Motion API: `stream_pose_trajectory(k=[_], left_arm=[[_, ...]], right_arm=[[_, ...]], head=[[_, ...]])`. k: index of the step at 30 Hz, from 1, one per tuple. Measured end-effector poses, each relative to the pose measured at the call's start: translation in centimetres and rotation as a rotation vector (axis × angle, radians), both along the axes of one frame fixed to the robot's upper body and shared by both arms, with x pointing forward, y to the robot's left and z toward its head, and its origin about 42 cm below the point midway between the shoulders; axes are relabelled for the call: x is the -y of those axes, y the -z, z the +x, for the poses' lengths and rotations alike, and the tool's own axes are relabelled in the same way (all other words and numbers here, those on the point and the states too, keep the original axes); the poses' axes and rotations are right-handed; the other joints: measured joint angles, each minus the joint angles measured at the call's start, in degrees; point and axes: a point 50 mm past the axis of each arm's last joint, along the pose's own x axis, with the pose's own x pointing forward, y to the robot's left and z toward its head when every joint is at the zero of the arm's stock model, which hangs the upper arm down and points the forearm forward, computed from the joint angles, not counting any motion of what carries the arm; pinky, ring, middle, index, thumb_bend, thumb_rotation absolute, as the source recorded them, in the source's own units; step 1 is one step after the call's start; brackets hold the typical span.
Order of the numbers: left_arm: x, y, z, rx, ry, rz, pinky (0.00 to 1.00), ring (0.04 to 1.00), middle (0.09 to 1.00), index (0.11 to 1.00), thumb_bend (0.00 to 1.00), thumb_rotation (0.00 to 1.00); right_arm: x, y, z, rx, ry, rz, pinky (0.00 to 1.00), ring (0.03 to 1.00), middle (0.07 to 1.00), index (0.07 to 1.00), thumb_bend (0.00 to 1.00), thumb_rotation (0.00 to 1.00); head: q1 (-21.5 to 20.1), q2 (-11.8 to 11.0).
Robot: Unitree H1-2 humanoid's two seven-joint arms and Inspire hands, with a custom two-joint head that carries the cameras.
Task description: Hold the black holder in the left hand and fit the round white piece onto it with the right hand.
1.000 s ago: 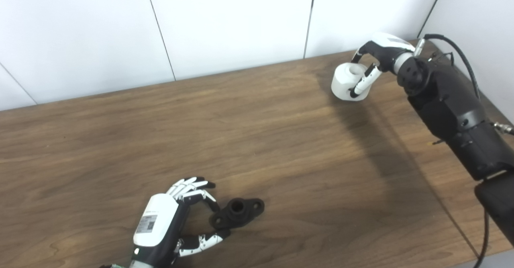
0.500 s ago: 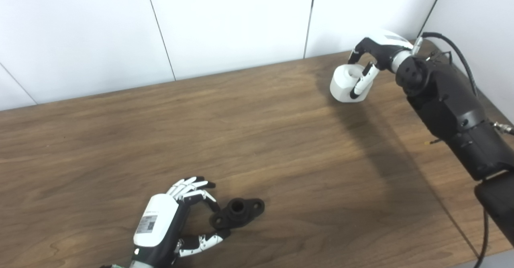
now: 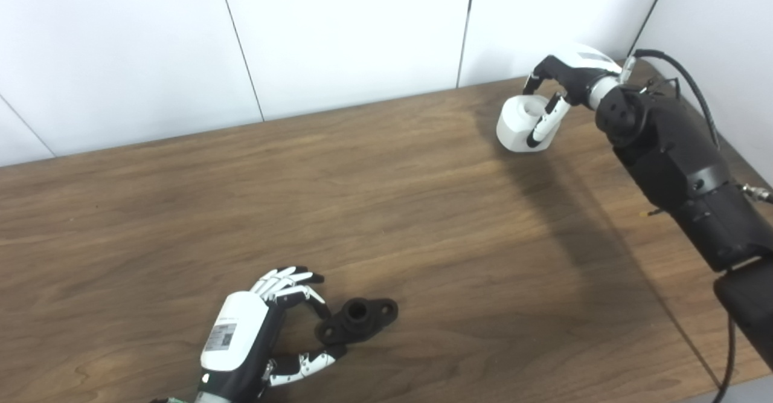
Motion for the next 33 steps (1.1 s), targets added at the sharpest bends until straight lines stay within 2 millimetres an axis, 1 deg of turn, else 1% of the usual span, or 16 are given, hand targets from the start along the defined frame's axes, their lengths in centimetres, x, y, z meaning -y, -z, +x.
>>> stream_pose_trajectory(k=[1, 3, 4, 9, 13, 17, 21, 25, 27, 33], left_arm=[[0.0, 0.0, 0.0, 0.000, 0.000, 0.000, 0.86, 0.855, 0.776, 0.486, 0.52, 0.04], [0.1, 0.0, 0.1, 0.001, -0.002, 0.003, 0.86, 0.855, 0.776, 0.486, 0.52, 0.04], [0.2, 0.0, 0.1, 0.002, -0.003, 0.006, 0.86, 0.854, 0.777, 0.486, 0.52, 0.04], [0.9, -0.1, 0.1, 0.001, -0.013, 0.013, 0.87, 0.862, 0.789, 0.487, 0.52, 0.05], [1.5, -0.1, 0.2, -0.007, -0.021, 0.022, 0.89, 0.875, 0.802, 0.488, 0.52, 0.05], [2.1, -0.2, 0.6, -0.015, -0.016, 0.035, 0.89, 0.877, 0.805, 0.488, 0.52, 0.05], [2.5, -0.3, 0.6, -0.017, -0.018, 0.042, 0.89, 0.879, 0.804, 0.488, 0.52, 0.05], [2.9, -0.3, 0.7, -0.019, -0.025, 0.045, 0.88, 0.882, 0.804, 0.488, 0.52, 0.05], [3.1, -0.4, 0.8, -0.018, -0.025, 0.046, 0.88, 0.882, 0.803, 0.488, 0.52, 0.05], [3.4, -0.4, 0.9, -0.016, -0.025, 0.052, 0.90, 0.887, 0.804, 0.488, 0.52, 0.05]], right_arm=[[-0.4, -0.4, -0.3, 0.006, -0.020, -0.004, 0.85, 0.890, 0.752, 0.483, 0.52, 0.13], [-1.2, -1.4, -0.8, 0.004, -0.050, -0.008, 0.87, 0.894, 0.762, 0.483, 0.52, 0.13], [-1.6, -2.2, -1.1, 0.012, -0.066, -0.012, 0.88, 0.894, 0.761, 0.483, 0.52, 0.13], [-2.9, -5.6, -3.1, 0.032, -0.147, -0.073, 0.90, 0.900, 0.763, 0.484, 0.52, 0.14], [-4.6, -7.7, -5.1, 0.040, -0.208, -0.086, 0.87, 0.912, 0.775, 0.484, 0.52, 0.13], [-7.4, -9.1, -7.5, 0.057, -0.321, -0.093, 0.88, 0.900, 0.755, 0.484, 0.52, 0.13], [-9.4, -9.4, -9.1, 0.066, -0.409, -0.099, 0.89, 0.882, 0.745, 0.484, 0.52, 0.14], [-11.8, -9.0, -11.1, 0.043, -0.509, -0.086, 0.94, 0.889, 0.753, 0.482, 0.53, 0.14], [-13.1, -8.7, -12.1, 0.043, -0.559, -0.069, 0.95, 0.887, 0.754, 0.482, 0.53, 0.14], [-15.7, -8.3, -14.2, 0.032, -0.658, -0.035, 0.98, 0.893, 0.758, 0.482, 0.53, 0.14]], head=[[0.26, 0.17], [0.79, 0.44], [2.79, 1.66], [6.93, 3.77], [7.91, 4.13], [8.70, 4.39], [9.32, 4.83], [10.28, 5.89], [10.72, 6.41], [10.90, 6.59]])
